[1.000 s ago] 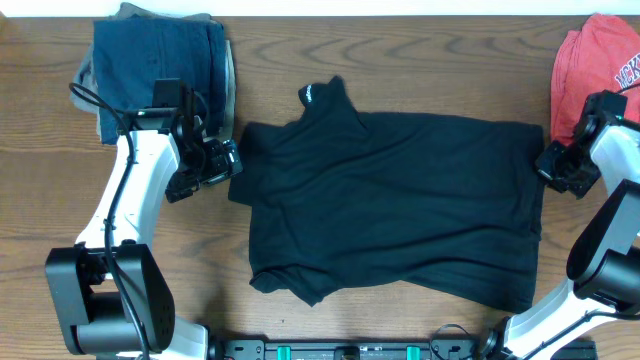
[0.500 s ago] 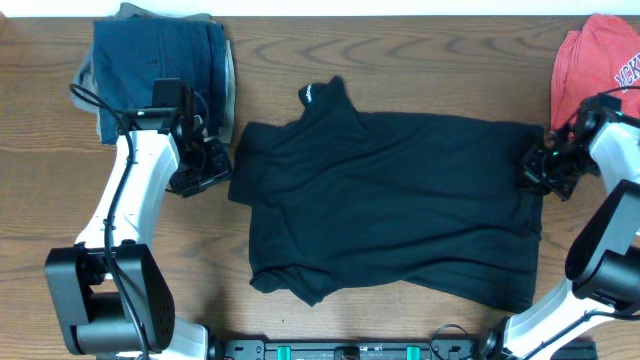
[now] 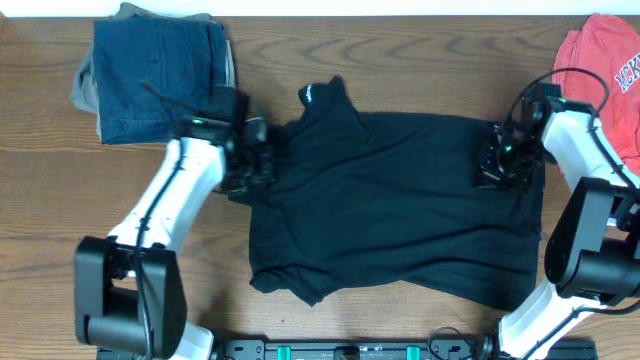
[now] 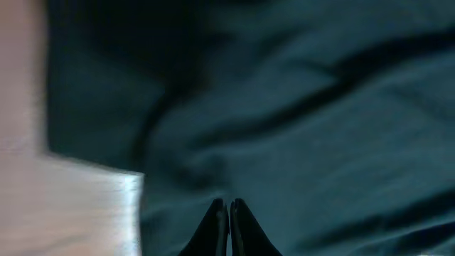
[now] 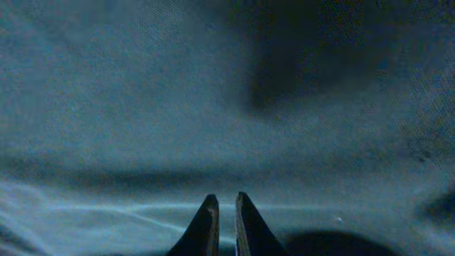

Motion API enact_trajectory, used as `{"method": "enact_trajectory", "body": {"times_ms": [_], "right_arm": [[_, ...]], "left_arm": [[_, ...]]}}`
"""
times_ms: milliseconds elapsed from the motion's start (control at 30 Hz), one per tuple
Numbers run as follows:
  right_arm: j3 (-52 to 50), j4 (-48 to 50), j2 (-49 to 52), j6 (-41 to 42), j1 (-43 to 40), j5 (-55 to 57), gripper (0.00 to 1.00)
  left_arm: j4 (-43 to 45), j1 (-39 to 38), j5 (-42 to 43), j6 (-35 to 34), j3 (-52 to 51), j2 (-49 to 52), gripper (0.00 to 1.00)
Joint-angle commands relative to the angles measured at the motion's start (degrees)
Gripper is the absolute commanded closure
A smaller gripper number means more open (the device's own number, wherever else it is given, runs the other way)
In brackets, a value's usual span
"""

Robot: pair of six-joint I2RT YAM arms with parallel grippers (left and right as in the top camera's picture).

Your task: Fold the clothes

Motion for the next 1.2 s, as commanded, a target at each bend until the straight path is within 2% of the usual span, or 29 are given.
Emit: {"method": "enact_trajectory", "body": {"times_ms": [0, 233, 400, 533, 733, 1167], "right_arm": [[0.11, 0.61, 0.87, 2.47, 1.99, 1.64, 0.90], [0.04, 1.01, 0.87, 2.47, 3.72, 1.64, 0.90], [0.02, 0.98, 0.87, 2.64, 3.91, 1.66, 0.90], [-0.04, 0.98, 0.87, 2.67, 3.91, 1.97, 0.90], [-0.52, 1.51, 1.38, 3.54, 4.28, 3.15, 0.91], [-11.52, 11.65, 3.76, 5.92, 4.70, 3.17, 0.89]], "left_arm": [[3.45, -3.45, 0.90, 0.92, -0.39, 2.32, 0.94], [10.21, -5.31, 0.90, -1.03, -0.39, 9.07, 0.94], [10.75, -4.59, -2.49, -1.03, -0.39, 12.50, 0.94], [8.74, -3.56, -6.86, -1.29, -0.39, 12.74, 0.94], [1.90, -1.11, -16.79, -6.86, -0.39, 12.74, 0.94], [-5.35, 4.79, -18.27, -7.02, -0.39, 12.79, 0.94]]}}
